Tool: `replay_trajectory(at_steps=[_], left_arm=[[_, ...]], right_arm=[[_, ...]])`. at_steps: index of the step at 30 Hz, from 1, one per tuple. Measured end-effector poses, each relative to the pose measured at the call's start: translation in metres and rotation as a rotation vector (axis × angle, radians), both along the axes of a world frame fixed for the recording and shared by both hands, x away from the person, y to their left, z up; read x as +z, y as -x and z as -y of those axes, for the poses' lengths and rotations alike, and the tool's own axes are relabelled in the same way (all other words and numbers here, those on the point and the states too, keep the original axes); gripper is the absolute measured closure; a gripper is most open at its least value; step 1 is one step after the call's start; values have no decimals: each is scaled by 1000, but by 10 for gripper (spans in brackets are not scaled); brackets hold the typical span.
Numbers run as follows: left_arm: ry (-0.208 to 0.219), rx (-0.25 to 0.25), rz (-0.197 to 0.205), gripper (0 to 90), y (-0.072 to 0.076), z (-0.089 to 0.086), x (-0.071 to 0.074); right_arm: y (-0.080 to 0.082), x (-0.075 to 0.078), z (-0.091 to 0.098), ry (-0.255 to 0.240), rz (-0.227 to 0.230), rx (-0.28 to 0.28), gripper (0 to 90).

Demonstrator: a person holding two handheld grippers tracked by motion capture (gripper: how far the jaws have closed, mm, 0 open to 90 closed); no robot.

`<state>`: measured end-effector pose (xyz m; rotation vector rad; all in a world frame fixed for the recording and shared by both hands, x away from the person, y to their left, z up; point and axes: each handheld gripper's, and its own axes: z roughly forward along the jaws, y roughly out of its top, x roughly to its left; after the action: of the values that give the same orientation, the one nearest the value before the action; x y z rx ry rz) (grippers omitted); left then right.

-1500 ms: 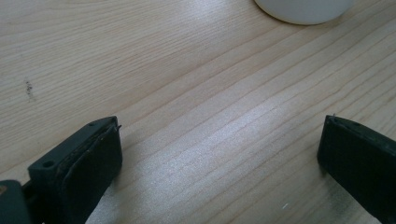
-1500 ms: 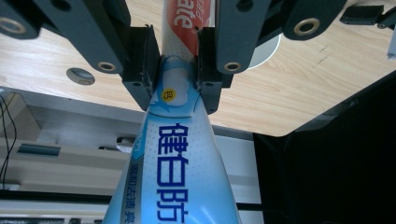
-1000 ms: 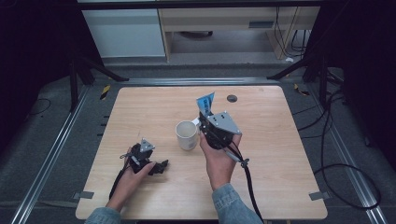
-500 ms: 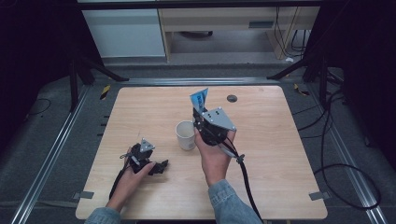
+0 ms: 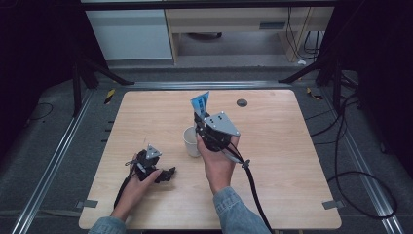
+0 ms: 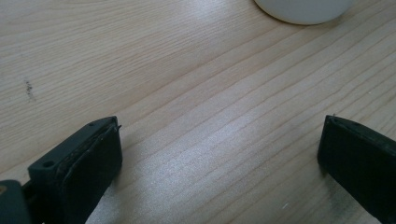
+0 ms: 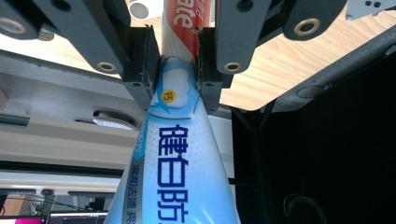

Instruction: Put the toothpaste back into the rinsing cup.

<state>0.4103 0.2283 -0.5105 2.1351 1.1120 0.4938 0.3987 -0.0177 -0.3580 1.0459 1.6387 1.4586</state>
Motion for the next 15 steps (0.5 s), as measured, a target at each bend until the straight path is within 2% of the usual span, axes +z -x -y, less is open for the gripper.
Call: replay_trajectory(at_steps=[15], left_arm=[[0,0,0,0,0,0,0]], right_arm=[[-5,-9,-7,-14,-20,33,725]])
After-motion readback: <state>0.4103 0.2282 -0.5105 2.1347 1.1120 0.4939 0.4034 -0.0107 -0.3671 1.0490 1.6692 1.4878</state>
